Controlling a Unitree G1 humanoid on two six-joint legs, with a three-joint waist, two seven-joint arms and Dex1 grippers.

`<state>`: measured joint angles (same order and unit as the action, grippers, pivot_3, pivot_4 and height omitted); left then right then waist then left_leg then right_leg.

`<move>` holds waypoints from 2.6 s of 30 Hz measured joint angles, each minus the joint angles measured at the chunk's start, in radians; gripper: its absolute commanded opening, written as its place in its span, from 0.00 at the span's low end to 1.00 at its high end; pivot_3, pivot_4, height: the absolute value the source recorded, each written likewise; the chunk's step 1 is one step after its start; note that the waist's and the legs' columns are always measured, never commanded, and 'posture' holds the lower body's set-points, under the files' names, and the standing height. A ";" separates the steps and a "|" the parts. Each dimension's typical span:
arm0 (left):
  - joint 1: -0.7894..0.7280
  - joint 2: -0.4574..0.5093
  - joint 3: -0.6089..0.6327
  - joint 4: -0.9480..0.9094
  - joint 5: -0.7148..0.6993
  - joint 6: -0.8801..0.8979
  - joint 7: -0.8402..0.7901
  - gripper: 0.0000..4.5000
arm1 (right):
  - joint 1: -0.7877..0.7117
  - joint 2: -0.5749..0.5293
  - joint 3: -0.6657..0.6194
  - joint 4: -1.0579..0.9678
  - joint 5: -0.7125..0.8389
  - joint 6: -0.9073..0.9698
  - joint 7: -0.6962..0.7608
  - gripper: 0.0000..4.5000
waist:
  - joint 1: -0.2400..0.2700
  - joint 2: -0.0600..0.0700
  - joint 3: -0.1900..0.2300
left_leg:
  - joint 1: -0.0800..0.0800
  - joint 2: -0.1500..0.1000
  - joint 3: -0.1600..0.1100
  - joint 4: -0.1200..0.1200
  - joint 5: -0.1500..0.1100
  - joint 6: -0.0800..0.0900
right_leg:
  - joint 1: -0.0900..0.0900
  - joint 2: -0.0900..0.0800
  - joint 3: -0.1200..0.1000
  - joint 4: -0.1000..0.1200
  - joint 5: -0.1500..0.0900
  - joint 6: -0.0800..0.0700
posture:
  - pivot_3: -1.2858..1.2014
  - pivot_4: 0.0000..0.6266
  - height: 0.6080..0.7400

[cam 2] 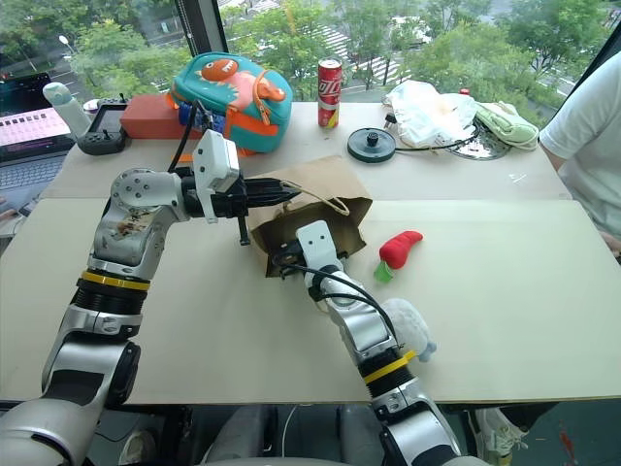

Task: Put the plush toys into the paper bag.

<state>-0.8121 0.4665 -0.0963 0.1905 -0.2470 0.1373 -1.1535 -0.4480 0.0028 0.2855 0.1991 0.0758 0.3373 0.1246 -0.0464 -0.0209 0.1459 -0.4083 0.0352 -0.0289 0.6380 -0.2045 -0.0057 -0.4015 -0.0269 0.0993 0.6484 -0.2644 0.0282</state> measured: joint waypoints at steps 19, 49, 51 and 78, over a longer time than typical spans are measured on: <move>-0.046 0.003 0.020 0.012 0.000 0.015 0.070 0.00 | 0.043 0.022 -0.008 -0.079 -0.027 0.079 0.045 0.01 | 0.000 0.000 0.000 | 0.001 0.000 0.000 -0.001 0.000 0.000 | 0.000 0.000 0.000 0.000 0.000 0.000 | 0.52 0.24 0.99; -0.012 -0.015 0.014 0.003 -0.029 0.039 0.080 0.00 | 0.359 -0.326 -0.506 -1.085 0.362 0.758 0.246 0.77 | 0.008 0.000 0.000 | -0.002 -0.001 0.000 -0.001 0.000 0.000 | -0.001 -0.001 0.000 -0.002 0.000 0.001 | 0.52 0.24 0.99; -0.012 -0.020 0.013 0.003 -0.029 0.038 0.080 0.00 | 0.386 -0.386 -0.618 -1.144 0.453 0.829 0.295 0.91 | 0.005 0.000 0.000 | -0.001 -0.001 0.000 -0.001 0.000 0.000 | 0.000 0.000 0.000 -0.002 0.000 0.001 | 0.52 0.24 0.99; -0.013 -0.028 0.010 0.016 -0.029 0.033 0.071 0.00 | 0.680 -0.577 -0.525 -1.073 0.402 0.756 0.237 0.43 | 0.005 0.000 0.000 | 0.001 -0.001 0.000 -0.001 0.000 0.000 | 0.002 0.000 0.001 -0.003 -0.005 0.008 | 0.52 0.24 0.99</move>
<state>-0.8252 0.4381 -0.0859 0.2065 -0.2763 0.1701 -1.0822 0.2316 -0.5745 -0.2396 -0.8743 0.4781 1.0931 0.3615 -0.0418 -0.0210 0.1459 -0.4073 0.0341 -0.0285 0.6370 -0.2045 -0.0058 -0.3990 -0.0272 0.1000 0.6455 -0.2692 0.0363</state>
